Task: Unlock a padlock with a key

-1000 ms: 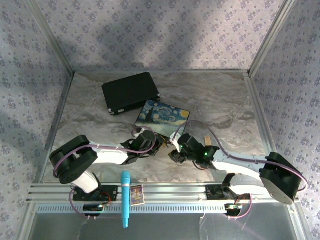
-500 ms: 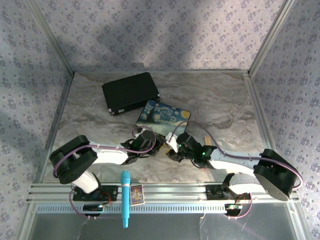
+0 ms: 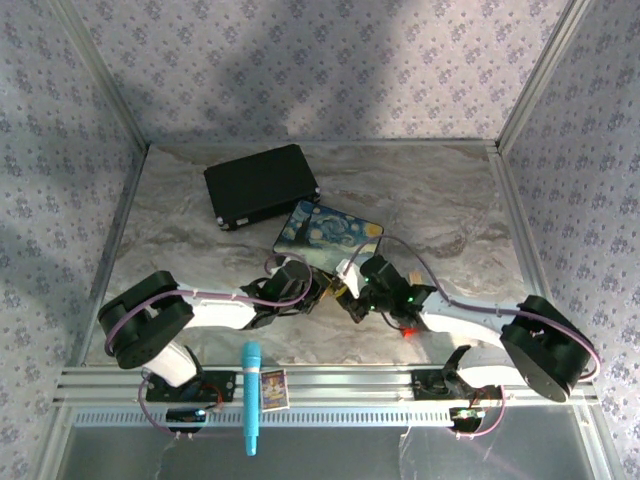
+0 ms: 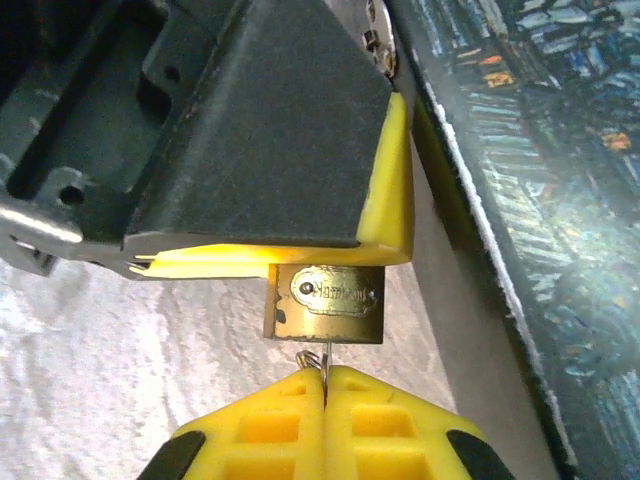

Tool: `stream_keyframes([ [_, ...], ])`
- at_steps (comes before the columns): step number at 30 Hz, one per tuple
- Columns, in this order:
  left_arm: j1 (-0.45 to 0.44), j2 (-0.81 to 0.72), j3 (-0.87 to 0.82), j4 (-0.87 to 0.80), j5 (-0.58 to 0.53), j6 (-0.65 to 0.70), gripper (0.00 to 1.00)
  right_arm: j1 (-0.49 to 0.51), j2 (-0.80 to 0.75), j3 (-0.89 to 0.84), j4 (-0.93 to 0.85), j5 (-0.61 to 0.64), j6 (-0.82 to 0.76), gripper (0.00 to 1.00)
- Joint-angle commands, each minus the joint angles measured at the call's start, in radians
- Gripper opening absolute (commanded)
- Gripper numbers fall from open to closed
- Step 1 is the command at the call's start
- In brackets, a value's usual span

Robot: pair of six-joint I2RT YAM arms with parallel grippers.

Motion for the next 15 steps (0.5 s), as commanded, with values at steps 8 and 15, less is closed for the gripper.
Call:
stream_keyframes([
  [8,-0.026,-0.026,0.021,-0.056,0.052,0.063,0.03,-0.069,0.022,-0.021,0.084,-0.153,0.170,0.02],
  [15,-0.027,-0.022,0.038,-0.137,0.034,0.096,0.04,-0.051,-0.003,-0.015,0.020,-0.022,0.235,0.16],
])
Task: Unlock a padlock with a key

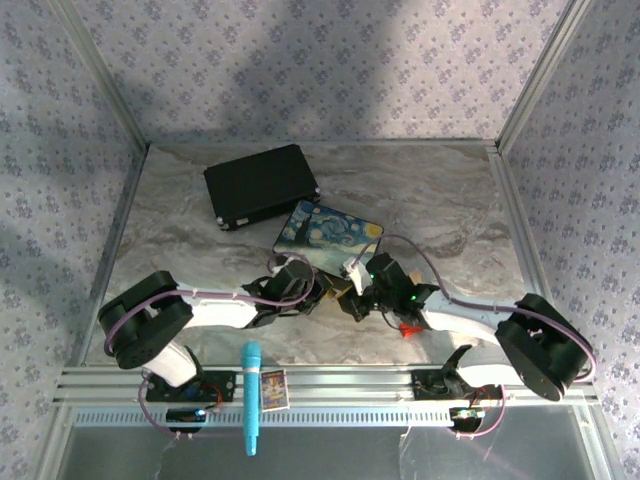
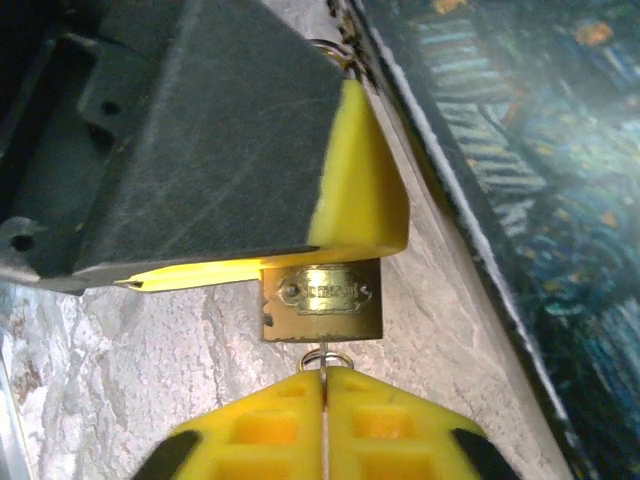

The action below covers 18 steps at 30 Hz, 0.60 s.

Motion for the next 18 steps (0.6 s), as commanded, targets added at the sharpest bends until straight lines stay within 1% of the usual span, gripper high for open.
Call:
stream_keyframes([
  [1,-0.015,-0.030,0.013,-0.094,0.019,0.041,0.04,-0.010,-0.036,0.002,-0.020,0.107,0.085,0.25],
  [2,-0.013,-0.035,0.017,-0.122,0.014,0.056,0.04,-0.014,-0.055,-0.006,-0.029,0.157,0.125,0.35],
  [3,-0.011,-0.037,0.018,-0.141,0.013,0.065,0.04,-0.019,-0.068,-0.010,-0.046,0.193,0.162,0.43],
  [4,-0.010,-0.037,0.018,-0.150,0.011,0.073,0.04,-0.031,-0.080,-0.016,-0.053,0.195,0.185,0.48],
  [5,-0.010,-0.035,0.018,-0.156,0.004,0.081,0.04,-0.039,-0.088,-0.021,-0.051,0.197,0.201,0.51],
  [6,-0.010,-0.029,0.018,-0.160,-0.003,0.086,0.04,-0.047,-0.093,-0.024,-0.053,0.210,0.219,0.53],
  [10,-0.010,0.011,0.031,-0.172,-0.001,0.102,0.03,-0.102,-0.113,-0.035,-0.045,0.218,0.286,0.55],
  [13,-0.010,0.033,0.059,-0.208,0.002,0.131,0.04,-0.109,-0.139,-0.023,-0.080,0.245,0.335,0.57],
  [15,-0.010,0.040,0.076,-0.250,-0.005,0.151,0.04,-0.112,-0.158,0.001,-0.122,0.260,0.378,0.64],
  [17,-0.010,0.043,0.091,-0.299,-0.028,0.167,0.04,-0.145,-0.177,0.017,-0.138,0.239,0.500,0.86],
  [18,-0.009,0.044,0.092,-0.307,-0.033,0.168,0.04,-0.166,-0.178,0.020,-0.124,0.216,0.546,0.90],
])
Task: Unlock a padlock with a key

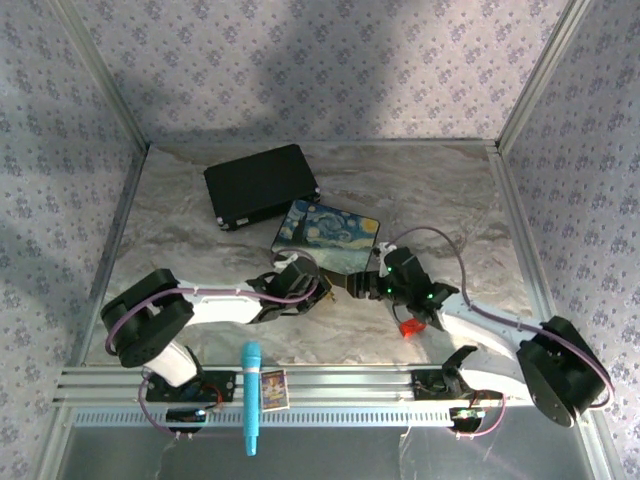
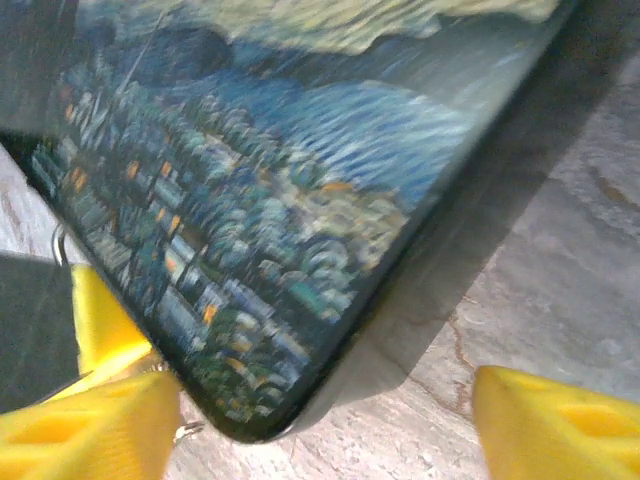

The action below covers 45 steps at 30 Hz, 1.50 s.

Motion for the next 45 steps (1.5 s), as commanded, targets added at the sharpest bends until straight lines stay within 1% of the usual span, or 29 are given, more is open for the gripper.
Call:
stream_keyframes([
  [1,-0.005,0.029,0.013,-0.140,0.006,0.034,0.04,-0.059,-0.016,0.046,-0.016,-0.012,0.198,0.91],
  [3,-0.005,0.031,0.014,-0.138,0.007,0.037,0.04,-0.074,0.033,0.117,-0.076,0.013,0.205,0.91],
  [4,-0.005,0.031,0.020,-0.144,0.009,0.043,0.04,-0.076,0.075,0.162,-0.146,0.034,0.194,0.90],
  [6,-0.005,0.031,0.033,-0.173,0.009,0.060,0.05,-0.081,0.164,0.243,-0.216,0.029,0.158,0.87],
  [8,-0.005,0.032,0.053,-0.214,0.006,0.098,0.06,-0.085,0.241,0.291,-0.217,0.000,0.138,0.82],
  [10,-0.006,0.039,0.088,-0.291,-0.013,0.162,0.07,-0.091,0.294,0.317,-0.221,0.003,0.127,0.81],
  [12,-0.007,0.059,0.129,-0.384,-0.046,0.214,0.07,-0.099,0.341,0.342,-0.250,0.032,0.113,0.81],
  [16,-0.015,0.111,0.182,-0.521,-0.129,0.285,0.10,-0.120,0.385,0.349,-0.253,0.048,0.097,0.80],
  [19,-0.026,0.161,0.230,-0.619,-0.199,0.330,0.12,-0.125,0.400,0.347,-0.249,0.047,0.087,0.80],
  [21,-0.036,0.202,0.279,-0.697,-0.239,0.363,0.15,-0.130,0.411,0.348,-0.246,0.039,0.082,0.80],
  [24,-0.059,0.257,0.356,-0.812,-0.318,0.387,0.16,-0.135,0.430,0.355,-0.247,0.032,0.076,0.80],
  [26,-0.075,0.275,0.382,-0.841,-0.351,0.393,0.17,-0.139,0.440,0.362,-0.247,0.027,0.075,0.79],
  [27,-0.081,0.282,0.392,-0.848,-0.354,0.395,0.20,-0.139,0.444,0.364,-0.248,0.024,0.075,0.79],
  [29,-0.088,0.291,0.405,-0.854,-0.358,0.395,0.21,-0.144,0.452,0.368,-0.244,0.013,0.076,0.80],
  [32,-0.094,0.277,0.393,-0.814,-0.352,0.400,0.26,-0.148,0.464,0.370,-0.241,-0.007,0.078,0.80],
  [34,-0.103,0.264,0.388,-0.788,-0.346,0.409,0.27,-0.149,0.468,0.371,-0.242,-0.007,0.077,0.80],
  [40,-0.138,0.305,0.464,-0.903,-0.421,0.405,0.27,-0.150,0.483,0.370,-0.237,-0.018,0.078,0.79],
  [43,-0.140,0.318,0.463,-0.904,-0.412,0.396,0.27,-0.151,0.488,0.373,-0.239,-0.021,0.077,0.79],
  [45,-0.151,0.318,0.469,-0.904,-0.427,0.394,0.27,-0.151,0.489,0.372,-0.239,-0.021,0.078,0.79],
])
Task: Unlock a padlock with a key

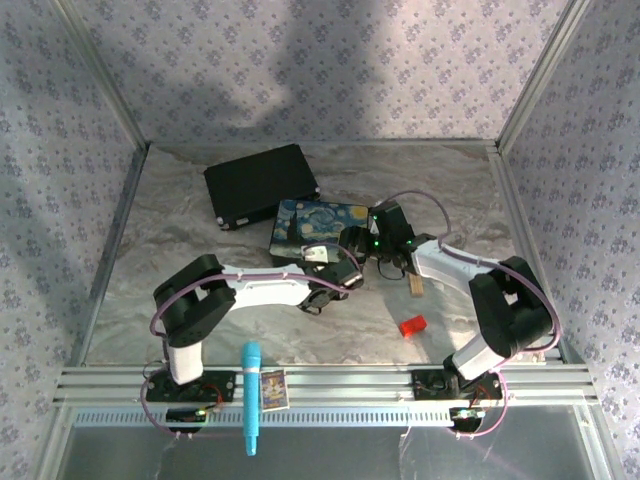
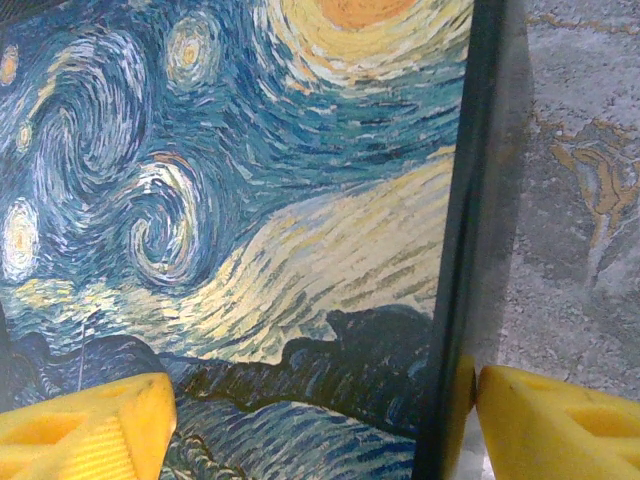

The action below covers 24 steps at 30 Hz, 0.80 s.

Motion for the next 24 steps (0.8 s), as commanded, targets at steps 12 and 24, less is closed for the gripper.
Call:
stream_keyframes([
  [12,-0.074,0.029,0.020,-0.162,-0.024,0.109,0.19,-0.006,0.070,-0.039,-0.129,0.036,-0.013,0.79],
  [24,-0.097,0.110,0.099,-0.354,-0.189,0.150,0.17,-0.006,0.072,-0.039,-0.123,0.029,-0.009,0.78],
])
